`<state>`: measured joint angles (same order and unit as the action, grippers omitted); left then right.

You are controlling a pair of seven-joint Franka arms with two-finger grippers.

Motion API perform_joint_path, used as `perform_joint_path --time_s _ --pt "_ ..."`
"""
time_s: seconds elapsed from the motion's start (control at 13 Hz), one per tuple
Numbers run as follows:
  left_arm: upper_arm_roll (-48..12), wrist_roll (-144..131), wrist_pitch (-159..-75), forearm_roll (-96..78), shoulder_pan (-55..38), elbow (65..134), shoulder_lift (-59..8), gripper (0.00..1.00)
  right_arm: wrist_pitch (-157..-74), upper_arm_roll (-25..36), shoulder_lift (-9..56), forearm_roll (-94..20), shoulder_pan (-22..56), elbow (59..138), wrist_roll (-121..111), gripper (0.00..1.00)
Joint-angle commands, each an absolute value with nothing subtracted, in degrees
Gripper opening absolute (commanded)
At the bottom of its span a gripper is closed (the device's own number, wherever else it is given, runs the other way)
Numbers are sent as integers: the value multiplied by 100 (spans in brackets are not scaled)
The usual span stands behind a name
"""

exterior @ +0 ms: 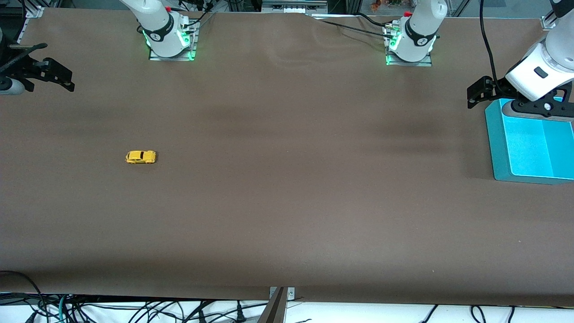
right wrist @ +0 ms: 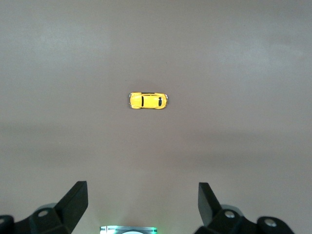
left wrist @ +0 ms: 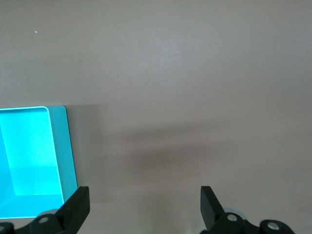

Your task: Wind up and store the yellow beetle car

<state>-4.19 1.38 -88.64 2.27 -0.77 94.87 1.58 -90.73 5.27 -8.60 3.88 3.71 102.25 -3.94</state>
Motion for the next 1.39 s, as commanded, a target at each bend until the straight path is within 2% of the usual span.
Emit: perform_joint_path --time_s 0.0,1.31 --pt "-431 229 -8728 343 -88 9299 70 100 -8852 449 -932 422 360 10195 -388 100" --pt "-431 228 -8728 343 -79 9299 70 100 -8824 422 -932 396 360 10230 -281 100"
